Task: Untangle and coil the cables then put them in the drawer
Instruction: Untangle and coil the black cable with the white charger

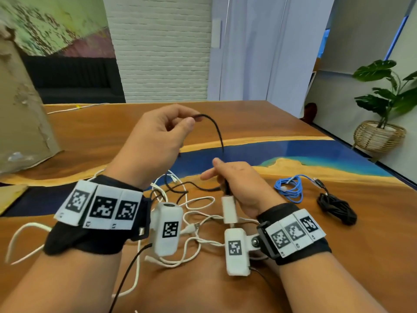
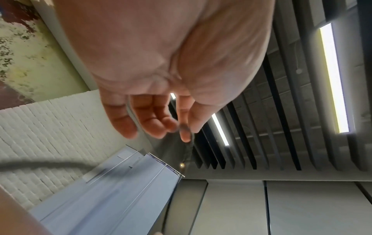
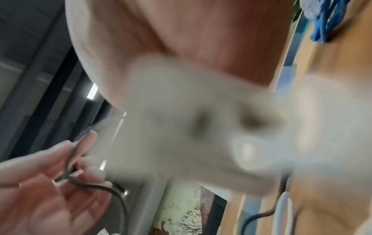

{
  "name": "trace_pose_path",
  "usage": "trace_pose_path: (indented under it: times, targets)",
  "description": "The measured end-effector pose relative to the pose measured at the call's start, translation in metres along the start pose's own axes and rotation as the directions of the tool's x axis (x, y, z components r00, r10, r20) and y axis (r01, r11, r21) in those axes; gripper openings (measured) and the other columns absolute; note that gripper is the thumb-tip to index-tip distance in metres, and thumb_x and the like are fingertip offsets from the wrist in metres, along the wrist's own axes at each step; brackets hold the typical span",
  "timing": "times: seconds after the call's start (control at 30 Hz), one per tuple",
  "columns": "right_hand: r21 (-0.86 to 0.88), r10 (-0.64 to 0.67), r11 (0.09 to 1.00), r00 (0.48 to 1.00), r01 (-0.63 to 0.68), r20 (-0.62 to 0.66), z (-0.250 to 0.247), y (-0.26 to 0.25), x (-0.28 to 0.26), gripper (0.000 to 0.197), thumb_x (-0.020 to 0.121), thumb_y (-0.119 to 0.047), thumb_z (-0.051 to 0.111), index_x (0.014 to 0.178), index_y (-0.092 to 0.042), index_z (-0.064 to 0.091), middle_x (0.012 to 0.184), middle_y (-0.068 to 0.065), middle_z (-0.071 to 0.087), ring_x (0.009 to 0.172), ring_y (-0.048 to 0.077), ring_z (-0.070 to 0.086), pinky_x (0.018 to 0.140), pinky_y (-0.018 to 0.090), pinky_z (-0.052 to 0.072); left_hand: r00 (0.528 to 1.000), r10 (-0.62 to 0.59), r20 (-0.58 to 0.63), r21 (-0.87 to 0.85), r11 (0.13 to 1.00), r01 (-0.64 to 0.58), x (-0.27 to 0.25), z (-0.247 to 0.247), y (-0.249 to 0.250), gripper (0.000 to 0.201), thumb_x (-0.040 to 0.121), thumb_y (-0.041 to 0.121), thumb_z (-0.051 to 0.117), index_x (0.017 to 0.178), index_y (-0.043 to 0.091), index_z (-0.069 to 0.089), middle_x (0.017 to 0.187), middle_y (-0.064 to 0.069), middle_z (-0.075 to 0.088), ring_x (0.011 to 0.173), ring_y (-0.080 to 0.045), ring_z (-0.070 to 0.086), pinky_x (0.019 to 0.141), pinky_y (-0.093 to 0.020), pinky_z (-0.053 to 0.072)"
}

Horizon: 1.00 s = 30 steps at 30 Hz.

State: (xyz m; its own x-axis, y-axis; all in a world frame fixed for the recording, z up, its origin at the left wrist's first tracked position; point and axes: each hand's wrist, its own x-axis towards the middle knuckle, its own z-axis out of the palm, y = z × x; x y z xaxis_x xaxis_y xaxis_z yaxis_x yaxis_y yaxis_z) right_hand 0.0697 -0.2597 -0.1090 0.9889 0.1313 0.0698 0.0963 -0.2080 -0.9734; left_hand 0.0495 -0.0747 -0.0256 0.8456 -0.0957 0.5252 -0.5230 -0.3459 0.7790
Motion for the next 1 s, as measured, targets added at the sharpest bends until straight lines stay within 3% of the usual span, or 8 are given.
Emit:
trace_pose_path:
  times: [0.17, 0.27, 0.37, 0.5, 0.67, 0.73, 0.83, 1.0]
  targets:
    - [0.392, 0.048, 0.919, 0.998, -0.025, -0.047, -0.011, -0.002, -0.009, 0.044, 0.105, -0.039, 0.052, 0.094, -0.009, 0.082, 0.060, -0.003, 0.037, 0.053, 0.018, 0.042, 0.066, 0.042, 0.043, 0.999, 0.045, -0.016, 0.094, 0.995, -0.044, -0.005, -0.002, 0.009, 0.011, 0.093, 0.021, 0.069, 0.101, 0.029, 0.070, 0.088, 0.000, 0.065, 0.075, -0.013, 0.060, 0.070, -0.026, 0.052]
    - [0.503, 0.019, 0.864, 0.997, 0.018, -0.069, -0.008, -0.009, -0.023, 0.037, 0.103, -0.033, 0.056, 0.088, -0.009, 0.079, 0.059, 0.000, 0.045, 0.054, 0.020, 0.052, 0.074, 0.045, 0.054, 0.973, -0.040, 0.227, 0.114, 0.993, 0.014, -0.020, 0.010, 0.023, 0.016, 0.090, 0.042, 0.070, 0.091, 0.026, 0.071, 0.083, 0.000, 0.073, 0.072, -0.016, 0.069, 0.072, -0.040, 0.059]
    - [0.565, -0.043, 0.824, 0.999, 0.046, -0.017, -0.002, -0.009, -0.038, 0.029, 0.102, -0.024, 0.057, 0.085, -0.007, 0.072, 0.068, 0.010, 0.066, 0.059, 0.018, 0.065, 0.070, 0.035, 0.058, 0.913, -0.161, 0.374, 0.322, 0.946, 0.034, -0.028, 0.019, 0.014, 0.029, 0.081, 0.061, 0.070, 0.099, 0.037, 0.066, 0.088, 0.014, 0.072, 0.078, -0.003, 0.066, 0.072, -0.029, 0.054]
    - [0.481, -0.086, 0.873, 0.996, 0.078, -0.007, 0.003, -0.001, -0.054, 0.026, 0.101, -0.016, 0.058, 0.084, -0.009, 0.076, 0.073, 0.011, 0.070, 0.063, 0.016, 0.066, 0.066, 0.030, 0.057, 0.863, -0.247, 0.441, 0.360, 0.929, 0.083, -0.038, 0.015, 0.003, 0.018, 0.094, 0.038, 0.068, 0.112, 0.038, 0.066, 0.083, 0.012, 0.075, 0.075, -0.003, 0.069, 0.071, -0.026, 0.050]
    - [0.025, -0.275, 0.955, 0.918, 0.295, -0.286, -0.002, 0.009, -0.052, 0.015, 0.087, -0.018, 0.078, 0.097, -0.021, 0.068, 0.090, -0.002, 0.064, 0.082, 0.009, 0.060, 0.076, 0.039, 0.052, 0.817, -0.276, 0.507, 0.367, 0.926, 0.084, -0.060, 0.006, -0.009, 0.020, 0.103, 0.026, 0.055, 0.104, 0.031, 0.074, 0.079, 0.013, 0.075, 0.084, -0.009, 0.069, 0.089, -0.041, 0.053]
    - [-0.018, -0.343, 0.939, 0.932, 0.343, -0.121, -0.006, 0.008, -0.054, 0.046, 0.088, -0.017, 0.078, 0.122, -0.041, 0.060, 0.127, -0.014, 0.061, 0.114, -0.003, 0.058, 0.096, 0.030, 0.049, 0.827, -0.279, 0.488, 0.338, 0.934, 0.115, -0.067, 0.001, -0.014, 0.021, 0.104, 0.020, 0.052, 0.100, 0.028, 0.071, 0.082, 0.012, 0.075, 0.080, -0.001, 0.066, 0.082, -0.032, 0.051]
    - [-0.027, -0.400, 0.912, 0.903, 0.409, 0.160, 0.002, 0.006, -0.058, 0.037, 0.089, -0.031, 0.074, 0.124, -0.040, 0.068, 0.150, -0.017, 0.051, 0.145, -0.003, 0.036, 0.119, 0.040, 0.032, 0.858, -0.254, 0.446, 0.272, 0.952, 0.141, -0.072, -0.002, -0.015, 0.022, 0.102, 0.013, 0.048, 0.092, 0.023, 0.065, 0.080, 0.006, 0.073, 0.064, -0.002, 0.057, 0.063, -0.020, 0.040]
    - [0.059, -0.473, 0.880, 0.880, 0.471, 0.035, 0.012, 0.001, -0.065, 0.043, 0.080, -0.036, 0.080, 0.115, -0.037, 0.056, 0.145, -0.019, 0.052, 0.144, 0.003, 0.041, 0.121, 0.050, 0.031, 0.892, -0.195, 0.408, -0.028, 0.974, 0.226, -0.081, 0.000, -0.022, 0.033, 0.095, 0.042, 0.050, 0.080, 0.020, 0.070, 0.052, 0.008, 0.047, 0.055, -0.015, 0.048, 0.068, -0.036, 0.047]
